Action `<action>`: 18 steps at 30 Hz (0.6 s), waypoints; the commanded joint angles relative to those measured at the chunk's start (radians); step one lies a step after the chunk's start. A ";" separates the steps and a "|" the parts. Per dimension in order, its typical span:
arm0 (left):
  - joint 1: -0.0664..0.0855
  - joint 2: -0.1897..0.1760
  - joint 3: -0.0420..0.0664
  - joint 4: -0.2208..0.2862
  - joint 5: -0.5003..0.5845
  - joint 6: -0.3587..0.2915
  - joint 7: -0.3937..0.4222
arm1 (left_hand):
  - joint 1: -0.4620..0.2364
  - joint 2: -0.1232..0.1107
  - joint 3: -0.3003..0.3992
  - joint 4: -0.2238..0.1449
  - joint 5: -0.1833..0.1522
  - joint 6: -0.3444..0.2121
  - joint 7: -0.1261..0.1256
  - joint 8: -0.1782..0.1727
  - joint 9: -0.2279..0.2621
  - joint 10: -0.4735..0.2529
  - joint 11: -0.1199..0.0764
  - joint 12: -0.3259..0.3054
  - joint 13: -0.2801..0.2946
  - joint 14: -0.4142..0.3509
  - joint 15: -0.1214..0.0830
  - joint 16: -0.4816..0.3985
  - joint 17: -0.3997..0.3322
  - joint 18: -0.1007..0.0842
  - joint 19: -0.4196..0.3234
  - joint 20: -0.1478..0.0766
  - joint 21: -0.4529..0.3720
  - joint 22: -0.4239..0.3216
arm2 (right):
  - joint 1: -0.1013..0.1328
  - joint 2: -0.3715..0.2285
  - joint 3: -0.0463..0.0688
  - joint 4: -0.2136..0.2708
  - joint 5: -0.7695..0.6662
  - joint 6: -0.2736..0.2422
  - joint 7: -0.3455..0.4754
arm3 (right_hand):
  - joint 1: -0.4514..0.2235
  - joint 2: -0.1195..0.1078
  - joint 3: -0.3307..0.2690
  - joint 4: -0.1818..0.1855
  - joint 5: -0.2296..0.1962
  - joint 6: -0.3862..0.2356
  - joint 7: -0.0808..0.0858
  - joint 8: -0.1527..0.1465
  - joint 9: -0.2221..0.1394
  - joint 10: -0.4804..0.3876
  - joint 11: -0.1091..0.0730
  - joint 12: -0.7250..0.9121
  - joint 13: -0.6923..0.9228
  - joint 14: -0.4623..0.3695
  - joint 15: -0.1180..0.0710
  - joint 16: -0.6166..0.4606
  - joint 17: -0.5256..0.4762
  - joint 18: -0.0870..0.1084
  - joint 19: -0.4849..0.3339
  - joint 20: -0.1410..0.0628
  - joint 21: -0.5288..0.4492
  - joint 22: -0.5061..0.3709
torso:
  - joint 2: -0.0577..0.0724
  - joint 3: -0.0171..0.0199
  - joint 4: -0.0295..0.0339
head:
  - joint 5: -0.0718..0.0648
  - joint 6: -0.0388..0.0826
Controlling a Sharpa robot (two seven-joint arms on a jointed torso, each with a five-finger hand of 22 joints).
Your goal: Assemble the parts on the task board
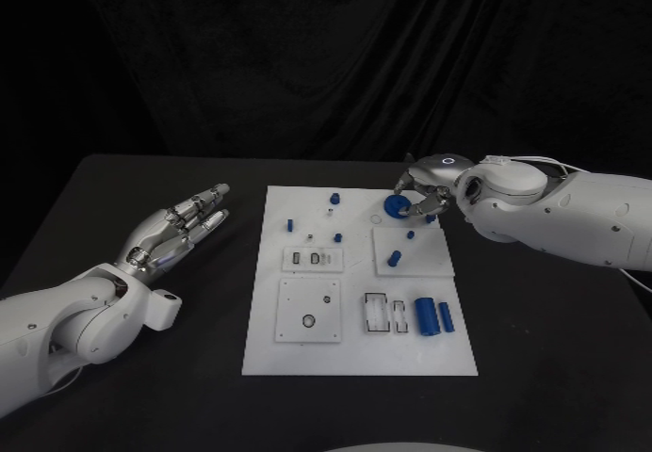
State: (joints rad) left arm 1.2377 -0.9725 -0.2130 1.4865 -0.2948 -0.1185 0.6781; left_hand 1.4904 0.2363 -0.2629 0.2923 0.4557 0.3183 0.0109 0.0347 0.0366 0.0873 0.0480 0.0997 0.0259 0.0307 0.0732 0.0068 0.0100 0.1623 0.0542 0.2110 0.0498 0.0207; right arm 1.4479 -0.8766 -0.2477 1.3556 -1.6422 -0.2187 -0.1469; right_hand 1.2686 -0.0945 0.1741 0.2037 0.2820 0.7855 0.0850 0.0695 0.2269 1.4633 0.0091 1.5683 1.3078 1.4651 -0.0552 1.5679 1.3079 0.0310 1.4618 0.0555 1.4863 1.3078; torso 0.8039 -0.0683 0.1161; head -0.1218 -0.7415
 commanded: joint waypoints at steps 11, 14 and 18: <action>0.001 0.002 0.001 0.000 -0.002 0.015 0.173 | -0.001 0.001 -0.003 0.000 -0.001 -0.003 0.001 0.002 0.000 -0.004 0.001 0.003 -0.001 -0.005 0.002 0.001 -0.001 0.019 -0.002 0.003 -0.004 0.000 | -0.009 0.022 0.000 -0.033 -0.003 0.024 -0.015 | 0.019 0.011 0.006 -0.022 0.002 0.016 0.004 0.011 0.013 0.107 -0.001 0.002 0.263 0.106 -0.003 0.003 0.263 -0.003 0.035 -0.001 -0.008 0.212 | -0.001 -0.0015 0.0000 | -0.001 -0.003; 0.001 0.002 0.001 -0.001 -0.002 0.016 0.172 | -0.001 0.001 -0.004 0.001 -0.002 -0.004 0.000 0.002 0.000 -0.004 0.002 0.003 -0.001 -0.005 0.003 0.001 -0.001 0.019 -0.002 0.004 -0.004 0.000 | -0.010 0.026 0.000 -0.041 -0.003 0.024 -0.010 | 0.028 0.018 0.011 -0.033 0.002 0.020 0.004 0.014 0.019 0.107 -0.001 0.002 0.263 0.106 -0.003 0.003 0.263 -0.003 0.035 0.000 -0.008 0.212 | -0.002 -0.0012 -0.0007 | 0.000 -0.003; 0.001 0.002 0.001 -0.001 -0.002 0.017 0.172 | -0.001 0.001 -0.004 0.001 -0.002 -0.004 0.000 0.002 0.000 -0.004 0.002 0.003 -0.001 -0.005 0.003 0.001 -0.001 0.019 -0.002 0.004 -0.004 0.000 | -0.011 0.028 0.000 -0.046 -0.003 0.021 -0.002 | 0.039 0.031 0.020 -0.061 0.001 0.056 -0.003 0.038 0.048 0.107 -0.005 0.002 0.263 0.106 -0.006 0.003 0.263 -0.003 0.033 -0.002 -0.010 0.213 | -0.002 -0.0007 -0.0012 | 0.002 -0.004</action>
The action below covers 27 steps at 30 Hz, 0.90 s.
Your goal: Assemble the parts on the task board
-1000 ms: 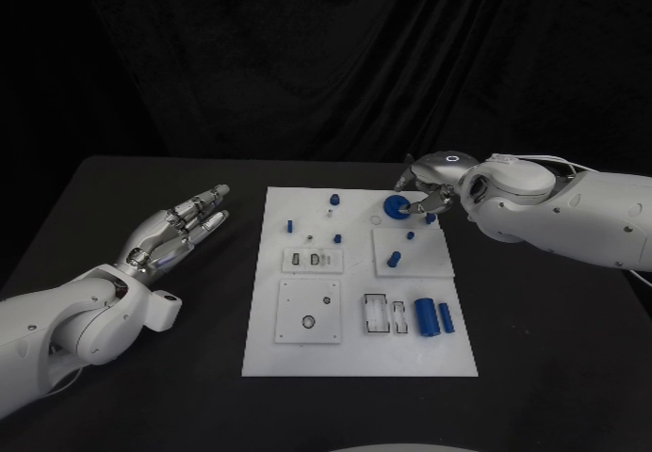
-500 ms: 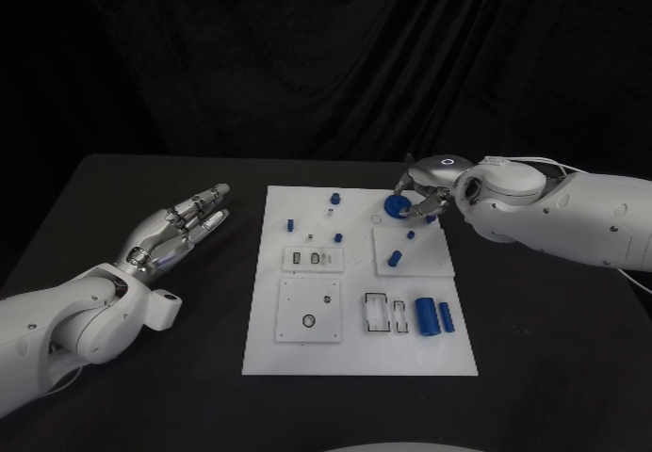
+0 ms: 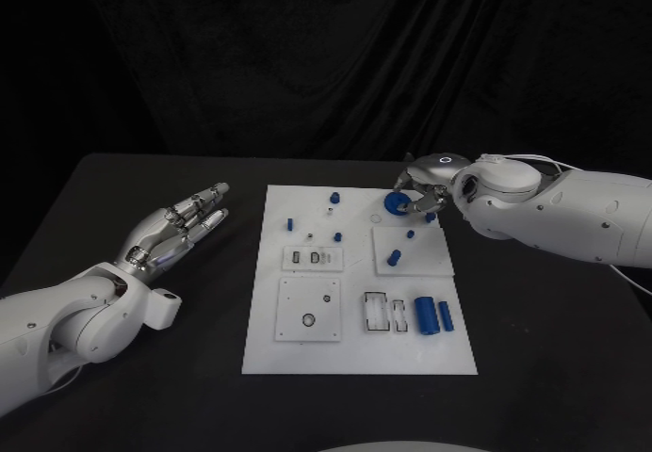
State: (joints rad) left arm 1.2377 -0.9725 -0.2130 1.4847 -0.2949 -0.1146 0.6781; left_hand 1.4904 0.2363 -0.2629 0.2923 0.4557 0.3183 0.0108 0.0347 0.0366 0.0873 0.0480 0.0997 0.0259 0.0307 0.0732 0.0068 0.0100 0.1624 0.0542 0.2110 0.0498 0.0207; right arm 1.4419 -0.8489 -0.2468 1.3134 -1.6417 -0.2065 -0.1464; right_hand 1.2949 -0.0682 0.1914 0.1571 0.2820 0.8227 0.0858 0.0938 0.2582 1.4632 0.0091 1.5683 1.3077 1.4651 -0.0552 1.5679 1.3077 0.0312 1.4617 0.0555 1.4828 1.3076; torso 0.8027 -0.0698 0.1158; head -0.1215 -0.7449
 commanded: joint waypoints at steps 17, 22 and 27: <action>0.001 -0.001 0.001 0.001 -0.002 0.016 0.169 | -0.002 0.001 -0.004 0.000 -0.002 -0.006 0.000 0.001 0.000 -0.004 0.003 0.003 -0.001 -0.005 0.003 0.001 -0.001 0.019 -0.002 0.004 -0.004 0.000 | -0.006 -0.005 0.000 0.014 -0.003 -0.045 0.033 | 0.019 0.058 -0.011 -0.138 0.001 0.054 -0.025 0.272 0.324 0.108 -0.017 0.003 0.263 0.106 -0.019 0.003 0.263 -0.002 0.034 -0.016 -0.016 0.219 | -0.001 0.0001 -0.0004 | 0.003 0.002; 0.001 -0.002 0.001 0.002 -0.002 0.016 0.168 | -0.002 0.001 -0.004 0.000 -0.002 -0.006 0.000 0.001 0.000 -0.004 0.003 0.003 -0.001 -0.005 0.003 0.001 -0.001 0.019 -0.002 0.004 -0.004 0.000 | -0.003 -0.009 0.000 0.040 -0.003 -0.072 0.045 | 0.018 0.058 -0.010 -0.139 0.001 0.056 -0.026 0.281 0.334 0.108 -0.017 0.003 0.263 0.106 -0.019 0.003 0.263 -0.002 0.035 -0.016 -0.015 0.220 | -0.001 0.0000 -0.0010 | 0.005 0.004; 0.001 -0.003 0.001 0.003 -0.002 0.015 0.168 | -0.002 0.001 -0.004 0.000 -0.002 -0.006 0.000 0.001 0.000 -0.004 0.003 0.003 -0.001 -0.005 0.003 0.001 -0.001 0.019 -0.002 0.004 -0.004 0.000 | 0.016 -0.005 0.001 0.091 -0.003 -0.092 0.058 | 0.019 0.059 -0.009 -0.140 0.002 0.060 -0.027 0.286 0.339 0.108 -0.016 0.003 0.263 0.106 -0.019 0.003 0.263 -0.004 0.038 -0.015 -0.011 0.222 | -0.001 0.0002 -0.0009 | 0.005 0.005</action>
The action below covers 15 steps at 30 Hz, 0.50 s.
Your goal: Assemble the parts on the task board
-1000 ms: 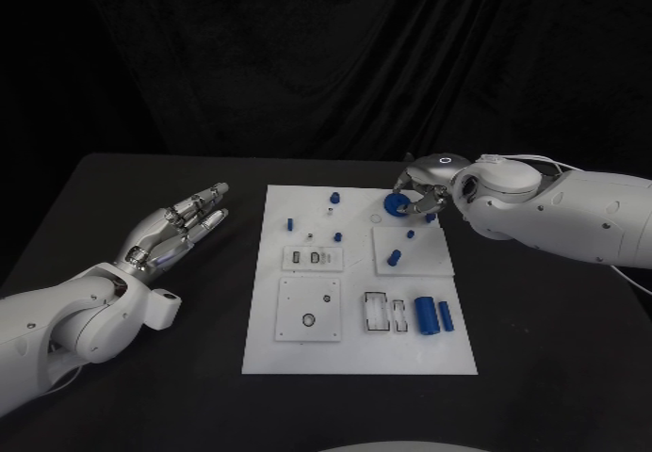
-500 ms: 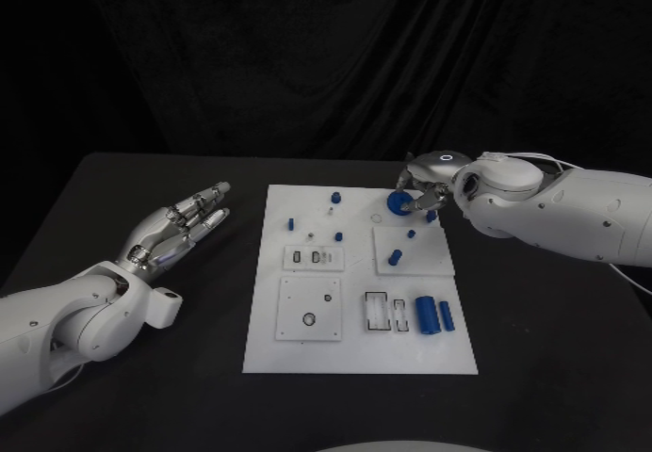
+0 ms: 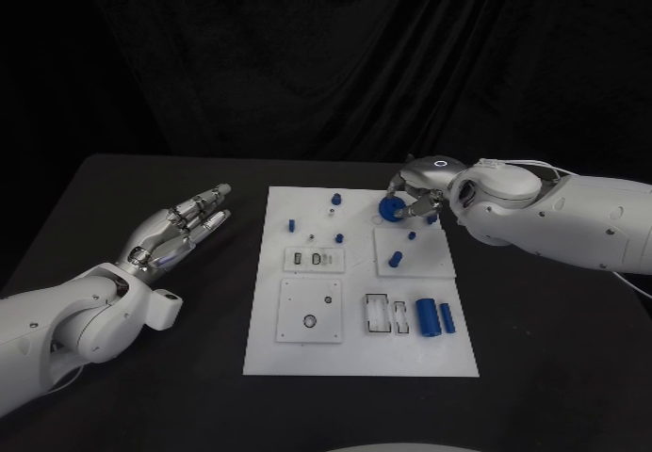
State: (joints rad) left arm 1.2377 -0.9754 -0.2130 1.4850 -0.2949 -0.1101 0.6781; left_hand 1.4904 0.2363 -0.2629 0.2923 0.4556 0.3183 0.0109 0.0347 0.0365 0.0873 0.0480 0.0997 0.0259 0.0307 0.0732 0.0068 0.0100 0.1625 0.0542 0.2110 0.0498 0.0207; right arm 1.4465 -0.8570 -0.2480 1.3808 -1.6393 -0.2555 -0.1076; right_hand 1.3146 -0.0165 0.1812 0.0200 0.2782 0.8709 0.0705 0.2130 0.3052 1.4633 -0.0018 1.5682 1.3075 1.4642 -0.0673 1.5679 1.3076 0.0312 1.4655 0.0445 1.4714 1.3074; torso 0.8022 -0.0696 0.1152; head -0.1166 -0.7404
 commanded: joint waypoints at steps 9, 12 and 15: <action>0.001 0.008 0.001 -0.002 -0.002 0.012 0.168 | -0.002 0.001 -0.004 0.000 -0.001 -0.006 0.000 0.001 0.000 -0.004 0.003 0.003 -0.001 -0.005 0.003 0.001 -0.001 0.019 -0.002 0.004 -0.004 0.000 | 0.033 0.072 0.003 0.065 -0.006 -0.044 0.049 | -0.004 0.008 0.002 -0.002 0.006 0.006 -0.009 0.163 0.291 0.108 -0.004 0.003 0.263 0.107 -0.006 0.003 0.263 -0.005 0.037 -0.004 0.004 0.224 | -0.002 -0.0023 -0.0013 | -0.003 0.002; 0.001 0.012 0.001 -0.004 -0.002 0.014 0.169 | -0.002 0.001 -0.004 0.000 -0.001 -0.006 0.000 0.001 0.000 -0.004 0.003 0.003 -0.001 -0.005 0.003 0.001 -0.001 0.019 -0.002 0.004 -0.004 0.000 | 0.034 0.110 0.003 0.049 -0.006 -0.043 0.058 | -0.006 0.008 0.003 -0.001 0.006 0.000 -0.006 0.157 0.289 0.108 -0.002 0.003 0.263 0.107 -0.005 0.003 0.263 -0.005 0.038 -0.003 0.005 0.225 | -0.002 -0.0033 0.0009 | -0.006 0.001; 0.001 0.014 0.001 -0.005 -0.002 0.014 0.169 | -0.002 0.001 -0.004 0.000 -0.001 -0.006 0.000 0.001 0.000 -0.004 0.003 0.003 -0.001 -0.005 0.003 0.001 -0.001 0.019 -0.002 0.004 -0.004 0.000 | 0.035 0.142 0.004 0.029 -0.006 -0.039 0.064 | -0.007 0.007 0.003 -0.001 0.006 -0.001 -0.005 0.155 0.288 0.108 -0.002 0.003 0.263 0.107 -0.004 0.003 0.263 -0.005 0.038 -0.003 0.005 0.224 | -0.001 -0.0033 0.0024 | -0.007 0.001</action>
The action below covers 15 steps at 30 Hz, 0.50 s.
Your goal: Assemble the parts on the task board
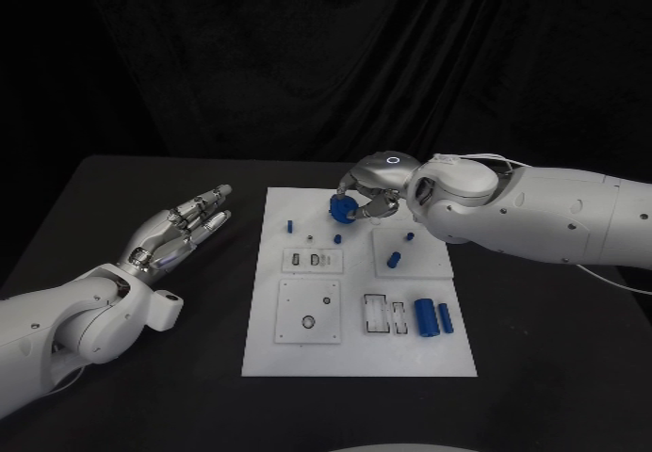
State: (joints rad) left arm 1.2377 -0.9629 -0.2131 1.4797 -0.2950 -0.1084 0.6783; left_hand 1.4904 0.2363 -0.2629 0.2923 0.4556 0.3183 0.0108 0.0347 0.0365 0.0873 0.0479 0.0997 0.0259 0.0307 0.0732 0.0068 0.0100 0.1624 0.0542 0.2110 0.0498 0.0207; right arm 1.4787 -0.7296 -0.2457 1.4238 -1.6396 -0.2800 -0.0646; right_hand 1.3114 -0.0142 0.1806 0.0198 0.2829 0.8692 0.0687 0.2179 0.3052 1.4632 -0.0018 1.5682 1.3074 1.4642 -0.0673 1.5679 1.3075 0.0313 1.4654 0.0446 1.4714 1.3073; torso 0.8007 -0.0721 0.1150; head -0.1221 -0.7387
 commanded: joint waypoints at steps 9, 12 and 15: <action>0.001 0.003 0.001 0.000 -0.002 0.012 0.168 | -0.002 0.001 -0.004 0.000 -0.001 -0.006 0.000 0.001 0.000 -0.004 0.003 0.003 -0.001 -0.005 0.003 0.001 -0.001 0.019 -0.002 0.004 -0.004 0.000 | -0.005 0.081 0.002 -0.072 -0.005 0.016 0.029 | -0.009 0.005 0.006 0.001 0.001 -0.008 0.001 0.137 0.283 0.108 -0.001 0.003 0.263 0.107 -0.002 0.003 0.263 -0.005 0.037 -0.001 0.003 0.225 | 0.002 -0.0001 0.0049 | -0.003 -0.002; 0.001 0.005 0.001 -0.001 -0.002 0.013 0.168 | -0.002 0.001 -0.004 0.000 -0.001 -0.006 0.000 0.001 0.000 -0.004 0.003 0.003 -0.001 -0.005 0.003 0.001 -0.001 0.019 -0.002 0.004 -0.004 0.000 | -0.011 0.097 0.002 -0.089 -0.005 0.026 0.029 | -0.009 0.004 0.008 0.000 0.002 -0.014 0.003 0.128 0.279 0.108 -0.001 0.003 0.263 0.107 0.000 0.003 0.263 -0.004 0.036 0.000 0.001 0.224 | 0.003 -0.0007 0.0087 | -0.007 -0.003; 0.001 0.006 0.001 -0.001 -0.002 0.013 0.168 | -0.002 0.001 -0.004 0.000 -0.001 -0.006 0.000 0.001 0.000 -0.004 0.003 0.003 -0.001 -0.005 0.003 0.001 -0.001 0.019 -0.002 0.004 -0.004 0.000 | -0.014 0.107 0.002 -0.101 -0.005 0.035 0.028 | -0.010 0.003 0.011 -0.001 0.002 -0.020 0.006 0.114 0.273 0.108 -0.001 0.003 0.263 0.107 0.001 0.003 0.263 -0.003 0.033 0.002 -0.003 0.223 | 0.003 0.0001 0.0069 | -0.007 -0.004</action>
State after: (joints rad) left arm 1.2377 -0.9596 -0.2131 1.4775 -0.2951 -0.1068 0.6783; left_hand 1.4904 0.2363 -0.2629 0.2923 0.4556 0.3183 0.0109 0.0347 0.0365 0.0873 0.0480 0.0997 0.0259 0.0307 0.0732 0.0068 0.0100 0.1623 0.0542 0.2110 0.0498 0.0207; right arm 1.4674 -0.6245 -0.2440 1.3289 -1.6398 -0.2653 -0.0395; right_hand 1.3101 -0.0132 0.1867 0.0179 0.2816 0.8568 0.0742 0.2394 0.3052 1.4632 -0.0018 1.5682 1.3073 1.4642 -0.0672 1.5679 1.3075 0.0314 1.4654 0.0447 1.4715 1.3080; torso 0.8032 -0.0726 0.1213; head -0.1285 -0.7413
